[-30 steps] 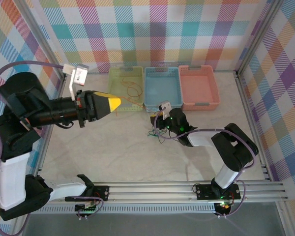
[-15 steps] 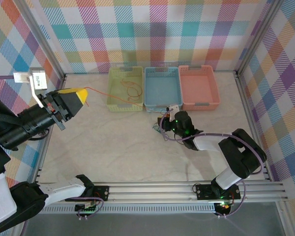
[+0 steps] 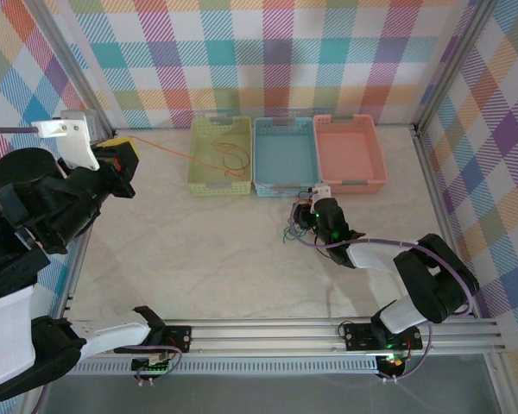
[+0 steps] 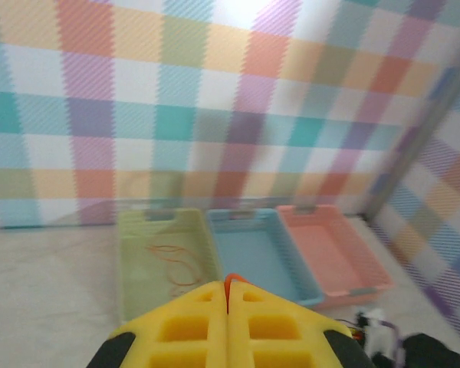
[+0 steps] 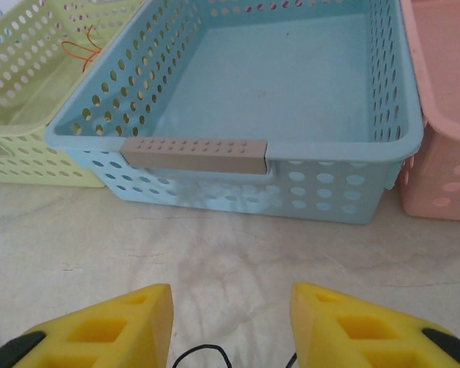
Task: Untangle the cables
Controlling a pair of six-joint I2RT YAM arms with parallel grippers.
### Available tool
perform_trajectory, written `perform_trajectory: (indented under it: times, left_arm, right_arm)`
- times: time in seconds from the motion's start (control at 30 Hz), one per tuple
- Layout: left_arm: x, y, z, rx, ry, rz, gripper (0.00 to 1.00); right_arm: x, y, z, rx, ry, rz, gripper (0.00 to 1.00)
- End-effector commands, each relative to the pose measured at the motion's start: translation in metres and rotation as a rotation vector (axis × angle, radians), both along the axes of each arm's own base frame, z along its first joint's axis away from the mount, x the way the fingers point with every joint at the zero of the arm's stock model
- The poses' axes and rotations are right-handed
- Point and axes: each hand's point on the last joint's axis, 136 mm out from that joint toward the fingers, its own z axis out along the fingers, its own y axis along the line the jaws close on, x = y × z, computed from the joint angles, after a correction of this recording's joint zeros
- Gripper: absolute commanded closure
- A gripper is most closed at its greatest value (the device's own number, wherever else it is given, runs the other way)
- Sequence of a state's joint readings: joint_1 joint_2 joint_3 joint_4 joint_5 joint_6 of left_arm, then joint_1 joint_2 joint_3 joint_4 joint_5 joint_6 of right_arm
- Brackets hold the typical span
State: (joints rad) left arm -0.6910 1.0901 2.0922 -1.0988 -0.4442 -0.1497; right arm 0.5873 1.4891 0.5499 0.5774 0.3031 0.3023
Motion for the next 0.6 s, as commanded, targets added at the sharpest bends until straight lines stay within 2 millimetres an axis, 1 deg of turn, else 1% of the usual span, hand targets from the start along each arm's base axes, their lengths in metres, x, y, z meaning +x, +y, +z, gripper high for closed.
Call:
perform_trajectory:
  times: [0.0,0.07,0.13,0.2,0.27,0.37,0.43,0.47,0.57]
  left_arm:
    - [0.004,0.039,0.006,0.080,-0.058,0.204,1.00]
    - [0.008,0.034,-0.011,0.107,-0.015,0.197,1.00]
    - [0.010,0.027,-0.035,0.111,0.049,0.173,1.00]
    - [0.012,0.019,-0.066,0.117,0.123,0.152,1.00]
    - [0.014,0.016,-0.099,0.128,0.196,0.151,1.00]
    - [0.015,0.018,-0.143,0.144,0.278,0.189,1.00]
    - [0.014,0.022,-0.165,0.166,0.316,0.219,1.00]
    - [0.014,0.026,-0.175,0.182,0.336,0.248,1.00]
    - [0.013,0.034,-0.195,0.212,0.381,0.291,1.00]
  right_arm:
    - [-0.003,0.003,-0.002,-0.002,0.011,0.044,0.52]
    - [-0.010,0.024,0.002,0.009,-0.007,0.184,0.49]
    - [-0.017,0.046,0.006,0.035,-0.012,0.317,0.47]
    - [-0.025,0.063,0.004,0.054,0.005,0.424,0.48]
    - [-0.030,0.072,0.002,0.056,0.020,0.484,0.48]
    - [-0.028,0.070,-0.004,0.019,0.047,0.480,0.48]
    - [-0.027,0.067,-0.005,0.005,0.046,0.469,0.49]
    - [-0.026,0.066,-0.005,-0.001,0.046,0.461,0.49]
    - [-0.023,0.061,-0.007,-0.015,0.053,0.427,0.49]
